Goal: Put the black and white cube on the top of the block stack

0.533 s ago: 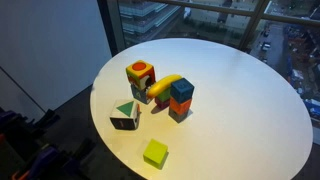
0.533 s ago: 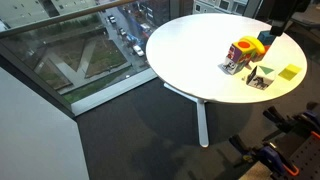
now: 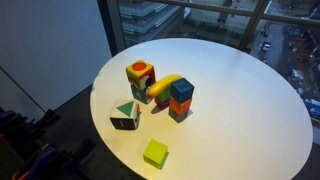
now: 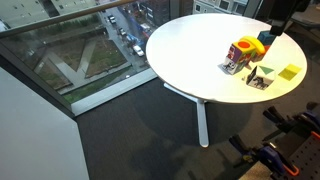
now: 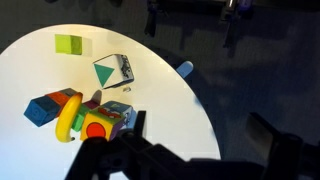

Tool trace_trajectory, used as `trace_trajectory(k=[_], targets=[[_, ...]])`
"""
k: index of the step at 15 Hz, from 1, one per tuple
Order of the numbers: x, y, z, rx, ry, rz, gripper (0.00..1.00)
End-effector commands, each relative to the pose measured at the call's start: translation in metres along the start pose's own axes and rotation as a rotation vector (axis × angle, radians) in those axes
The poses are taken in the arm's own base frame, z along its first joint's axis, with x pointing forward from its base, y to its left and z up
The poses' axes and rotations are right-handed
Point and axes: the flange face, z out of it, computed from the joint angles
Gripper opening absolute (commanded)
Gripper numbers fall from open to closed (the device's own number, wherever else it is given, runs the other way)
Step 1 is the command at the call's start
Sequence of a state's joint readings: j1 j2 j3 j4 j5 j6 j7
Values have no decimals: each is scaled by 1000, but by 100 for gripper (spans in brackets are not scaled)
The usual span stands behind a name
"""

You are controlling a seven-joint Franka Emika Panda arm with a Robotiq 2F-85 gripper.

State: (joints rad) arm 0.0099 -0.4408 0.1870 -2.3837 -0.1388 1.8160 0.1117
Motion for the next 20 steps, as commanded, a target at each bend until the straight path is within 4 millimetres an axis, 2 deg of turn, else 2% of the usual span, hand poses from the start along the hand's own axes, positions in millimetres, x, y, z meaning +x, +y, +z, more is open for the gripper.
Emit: trace_trajectory(k=[1,11,16,20], targets=[[0,0,0,0,-1,0,100],[0,0,0,0,-1,0,100],[14,8,-7,24,53,15,100],[35,22,-10,66,139,44,100]])
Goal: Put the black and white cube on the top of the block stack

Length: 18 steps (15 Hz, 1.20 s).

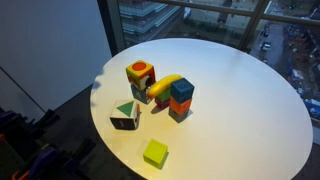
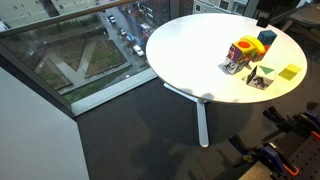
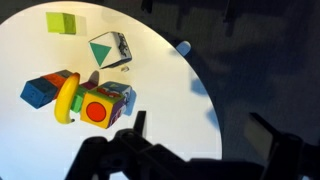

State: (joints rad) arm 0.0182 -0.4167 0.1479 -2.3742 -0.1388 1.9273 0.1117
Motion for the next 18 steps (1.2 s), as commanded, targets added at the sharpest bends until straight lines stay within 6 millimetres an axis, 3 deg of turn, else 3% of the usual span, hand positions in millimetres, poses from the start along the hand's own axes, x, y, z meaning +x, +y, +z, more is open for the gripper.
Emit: trace_trajectory(k=[1,9,18], targets=[[23,15,-3,44,71,35,100],[63,80,26,127,91,224,100],[78,142,64,108,42,437,100]])
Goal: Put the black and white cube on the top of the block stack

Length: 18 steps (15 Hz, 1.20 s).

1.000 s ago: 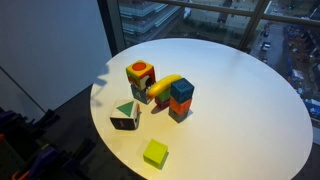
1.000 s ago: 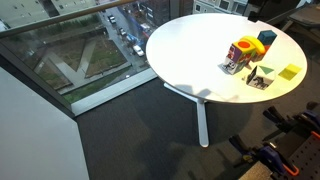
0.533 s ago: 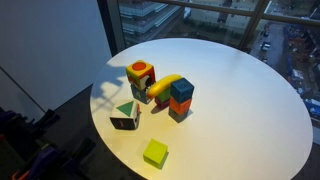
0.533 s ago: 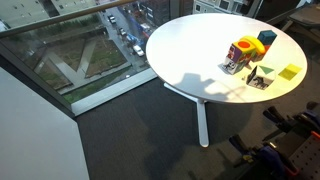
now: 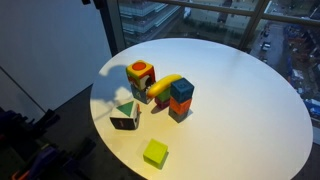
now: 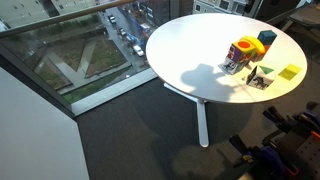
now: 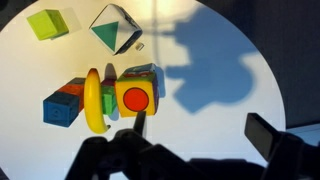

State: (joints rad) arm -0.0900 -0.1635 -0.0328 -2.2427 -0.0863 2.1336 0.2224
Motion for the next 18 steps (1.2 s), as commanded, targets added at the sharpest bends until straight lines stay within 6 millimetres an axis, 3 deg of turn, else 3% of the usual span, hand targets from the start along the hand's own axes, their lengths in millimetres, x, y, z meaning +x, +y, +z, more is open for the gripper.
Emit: trace_trajectory(k=[1,8,18], targets=[[18,16,8,-12,10,37,100],[13,46,43,-3,-38,4,100],[-25,84,81,-2,-4,-61,100]])
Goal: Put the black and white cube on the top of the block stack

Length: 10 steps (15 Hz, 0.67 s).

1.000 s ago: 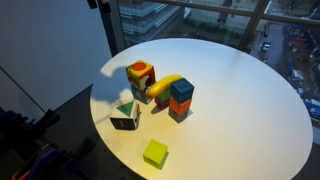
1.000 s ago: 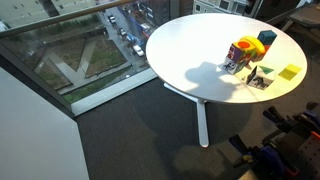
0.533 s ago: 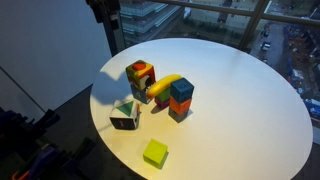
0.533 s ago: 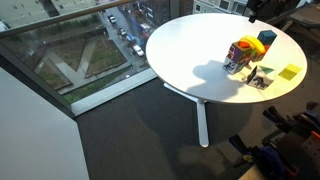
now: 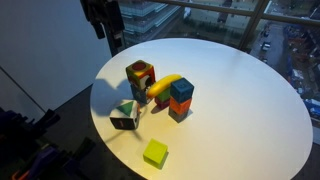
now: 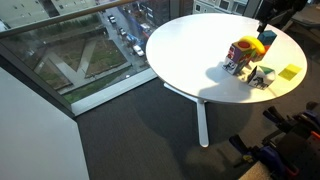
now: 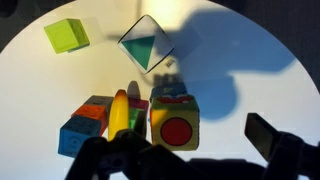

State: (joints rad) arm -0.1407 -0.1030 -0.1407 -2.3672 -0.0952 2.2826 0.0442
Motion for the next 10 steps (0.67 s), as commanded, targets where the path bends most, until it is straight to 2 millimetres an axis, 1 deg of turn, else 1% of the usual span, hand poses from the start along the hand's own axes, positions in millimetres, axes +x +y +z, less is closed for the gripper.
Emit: trace_trajectory(k=[1,2,3,5,10], targets=[[-19,13,10,-5,45,-23,100],[-21,14,14,-6,44,-19,100],[-11,7,14,3,21,1,100],[-15,10,20,2,21,3,100],[-15,10,19,2,22,3,100]])
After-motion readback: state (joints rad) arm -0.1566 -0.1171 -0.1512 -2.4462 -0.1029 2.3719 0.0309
